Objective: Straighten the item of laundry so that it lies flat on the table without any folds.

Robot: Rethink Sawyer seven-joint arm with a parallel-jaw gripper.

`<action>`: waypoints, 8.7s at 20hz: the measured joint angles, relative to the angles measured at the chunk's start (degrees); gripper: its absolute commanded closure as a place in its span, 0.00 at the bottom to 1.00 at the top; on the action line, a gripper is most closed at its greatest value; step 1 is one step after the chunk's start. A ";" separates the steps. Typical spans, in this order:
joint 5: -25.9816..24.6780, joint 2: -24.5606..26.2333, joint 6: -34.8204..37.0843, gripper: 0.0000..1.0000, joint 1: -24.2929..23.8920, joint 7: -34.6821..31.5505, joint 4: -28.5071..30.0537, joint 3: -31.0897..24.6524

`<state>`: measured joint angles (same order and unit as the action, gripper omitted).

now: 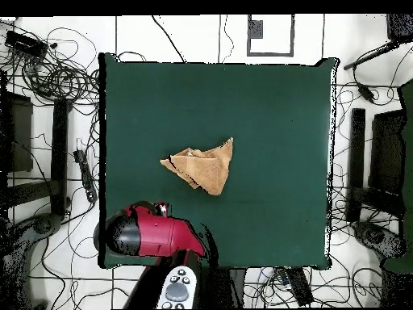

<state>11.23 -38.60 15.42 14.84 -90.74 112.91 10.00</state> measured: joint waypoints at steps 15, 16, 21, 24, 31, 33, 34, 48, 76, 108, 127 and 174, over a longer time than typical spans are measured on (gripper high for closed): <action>0.21 0.01 6.26 0.00 0.96 0.00 -5.89 1.11; 0.21 0.01 6.26 0.00 0.95 0.00 -5.92 1.11; 0.21 0.02 6.28 0.00 0.93 0.00 -5.93 1.11; 0.20 0.02 6.28 0.00 0.93 0.00 -5.92 1.11; 0.20 0.02 6.28 0.00 0.93 0.00 -5.92 1.11; 0.20 0.02 6.28 0.00 0.91 0.00 -5.92 1.11; 0.20 0.02 6.28 0.00 0.90 0.00 -5.93 1.11; 0.14 2.79 6.30 0.00 -0.20 0.00 -11.71 1.59; -0.07 6.09 9.29 0.00 -3.35 0.00 -23.06 2.71; -2.91 6.27 9.29 0.00 -4.17 0.00 -23.22 2.50; -19.19 3.91 11.09 0.00 -10.82 0.00 -24.21 -6.76; -42.55 1.59 17.48 0.00 -17.03 0.02 -25.66 -25.44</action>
<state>-31.32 -37.01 32.90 -2.19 -90.71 87.25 -15.43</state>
